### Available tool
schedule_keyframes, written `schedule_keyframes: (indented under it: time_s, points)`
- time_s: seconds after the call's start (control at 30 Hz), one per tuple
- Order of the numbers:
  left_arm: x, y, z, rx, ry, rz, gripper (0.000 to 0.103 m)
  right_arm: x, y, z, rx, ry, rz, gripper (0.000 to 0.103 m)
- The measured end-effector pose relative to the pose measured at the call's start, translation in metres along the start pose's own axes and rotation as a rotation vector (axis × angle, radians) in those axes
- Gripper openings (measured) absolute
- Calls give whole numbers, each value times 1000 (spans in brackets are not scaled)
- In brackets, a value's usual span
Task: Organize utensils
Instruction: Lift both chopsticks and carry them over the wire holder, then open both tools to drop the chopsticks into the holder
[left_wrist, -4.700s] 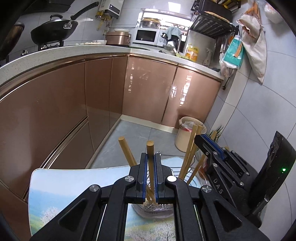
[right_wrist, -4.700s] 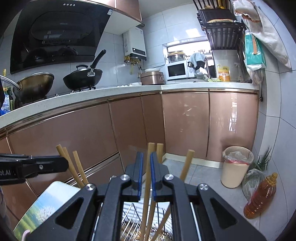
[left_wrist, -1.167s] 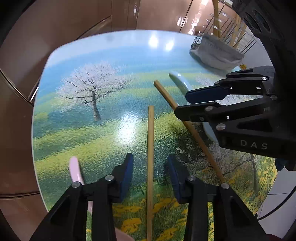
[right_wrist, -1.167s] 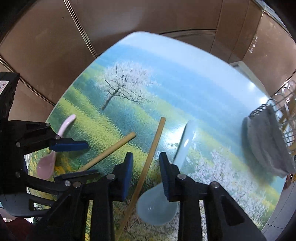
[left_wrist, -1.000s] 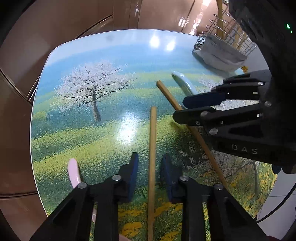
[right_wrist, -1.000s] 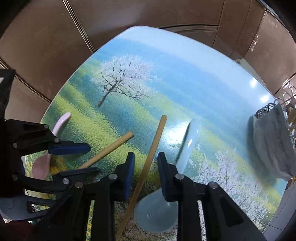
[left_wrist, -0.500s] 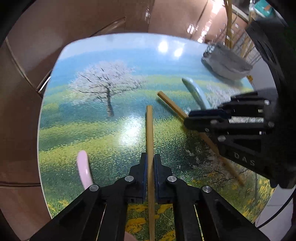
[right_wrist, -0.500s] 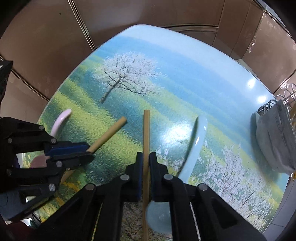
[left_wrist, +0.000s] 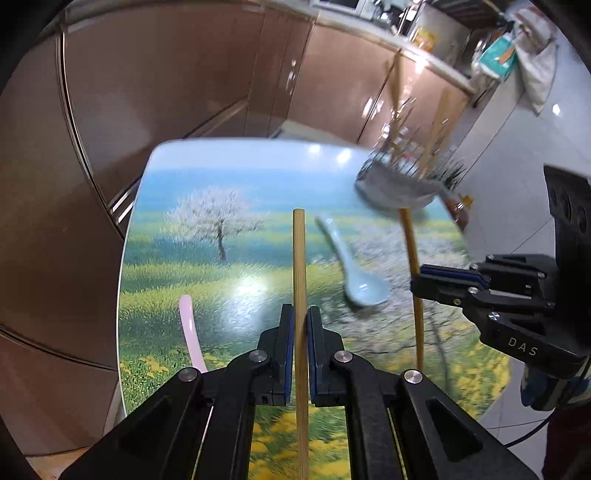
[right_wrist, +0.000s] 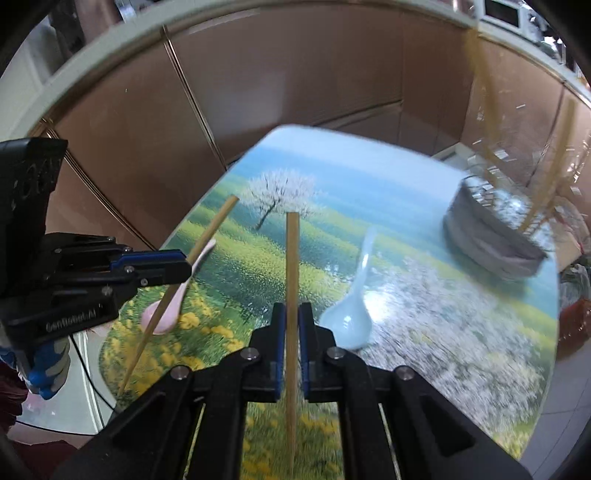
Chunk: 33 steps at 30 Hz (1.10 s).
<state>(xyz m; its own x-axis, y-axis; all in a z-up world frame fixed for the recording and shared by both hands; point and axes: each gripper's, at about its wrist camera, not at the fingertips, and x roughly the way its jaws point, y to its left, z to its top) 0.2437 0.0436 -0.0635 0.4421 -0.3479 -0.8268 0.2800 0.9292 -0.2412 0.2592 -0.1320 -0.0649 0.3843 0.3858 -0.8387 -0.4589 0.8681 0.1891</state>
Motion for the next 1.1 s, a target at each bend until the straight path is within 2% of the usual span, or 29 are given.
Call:
schedule_keyframes:
  time_s: [0.1,0.23,0.4,0.53,0.7,0.83,1.0,1.1]
  points:
    - [-23,-19,15,1,-52,-20,6,-40,-2,2,4,-75,-24,6]
    - [-61,-39,47,5,-158,-40,6,-103,-8,29,-4,-205,-79,6]
    - [-102,-67,124,-4,-334,-64,6,-174,-25,76,-14,-368,-162,6]
    - [-110,-93,174,2,-449,-89,6,-206,-48,110,-4,-469,-215,6]
    - [-87,-121,216,4,-603,-129,6,-211,-85,134,16,-569,-261,6]
    - [-55,-139,236,-8,-682,-165,6,-194,-126,145,49,-619,-265,6]
    - [2,-158,248,-12,-750,-165,6,-166,-167,145,73,-679,-288,6]
    - [35,-166,245,-5,-793,-115,6,-142,-187,137,83,-708,-284,6]
